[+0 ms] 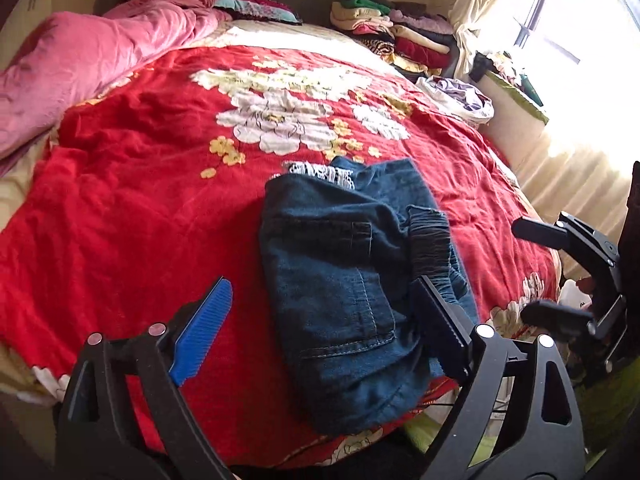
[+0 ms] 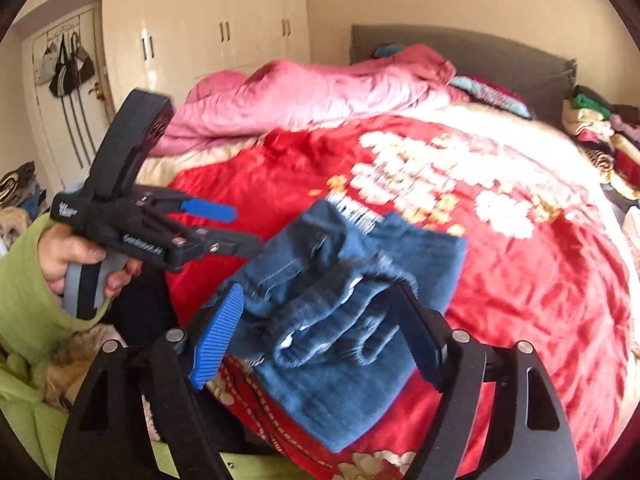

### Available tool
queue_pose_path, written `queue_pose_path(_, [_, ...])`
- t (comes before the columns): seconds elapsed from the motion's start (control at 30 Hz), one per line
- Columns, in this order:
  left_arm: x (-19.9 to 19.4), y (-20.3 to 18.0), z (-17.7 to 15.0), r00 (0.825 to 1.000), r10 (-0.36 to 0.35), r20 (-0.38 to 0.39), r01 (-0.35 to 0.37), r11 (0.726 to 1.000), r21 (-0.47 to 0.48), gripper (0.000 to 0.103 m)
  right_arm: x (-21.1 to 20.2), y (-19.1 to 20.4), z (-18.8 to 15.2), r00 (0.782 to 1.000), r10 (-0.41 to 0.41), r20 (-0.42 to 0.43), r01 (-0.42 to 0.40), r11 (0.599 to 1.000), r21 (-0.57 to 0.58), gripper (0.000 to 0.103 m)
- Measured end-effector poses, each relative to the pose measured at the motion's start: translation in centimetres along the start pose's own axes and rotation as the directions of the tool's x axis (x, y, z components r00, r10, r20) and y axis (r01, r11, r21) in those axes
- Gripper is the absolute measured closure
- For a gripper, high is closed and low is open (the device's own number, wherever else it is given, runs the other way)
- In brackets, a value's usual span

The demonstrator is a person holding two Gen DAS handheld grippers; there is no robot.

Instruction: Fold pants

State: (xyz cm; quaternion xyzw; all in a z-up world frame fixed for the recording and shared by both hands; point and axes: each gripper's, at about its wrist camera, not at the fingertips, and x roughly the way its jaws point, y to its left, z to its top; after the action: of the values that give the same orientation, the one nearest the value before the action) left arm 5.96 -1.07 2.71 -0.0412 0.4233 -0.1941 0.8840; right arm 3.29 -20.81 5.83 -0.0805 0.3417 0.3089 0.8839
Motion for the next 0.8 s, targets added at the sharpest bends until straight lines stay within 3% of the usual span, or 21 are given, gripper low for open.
queue_pose_path(0.03, [-0.3, -0.1, 0.1, 1.000, 0.003, 0.006, -0.003, 1.000, 0.001, 0.018, -0.3, -0.2, 0.2, 1.000, -0.009, 0.009, 0.009, 1.000, 0.004, 0.027])
queue_pose_path(0.1, [-0.7, -0.1, 0.2, 1.000, 0.011, 0.015, -0.011, 1.000, -0.001, 0.017, -0.7, -0.4, 0.5, 0.999, -0.032, 0.025, 0.031, 0.999, 0.011, 0.015])
queue_pose_path(0.2, [-1.2, 0.0, 0.3, 0.999, 0.018, 0.029, -0.018, 1.000, -0.003, 0.010, -1.3, -0.8, 0.9, 0.997, -0.061, 0.044, 0.060, 0.998, 0.022, 0.014])
queue_pose_path(0.5, [-1.3, 0.3, 0.4, 0.999, 0.036, 0.038, -0.036, 0.999, -0.012, 0.010, -1.1, -2.9, 0.6, 0.988, -0.153, 0.020, 0.150, 0.985, 0.087, 0.014])
queue_pose_path(0.8, [0.4, 0.7, -0.1, 0.999, 0.045, 0.000, -0.045, 0.999, -0.027, 0.010, 0.8, -4.6, -0.8, 0.982, -0.179, -0.064, 0.187, 0.970, 0.155, 0.014])
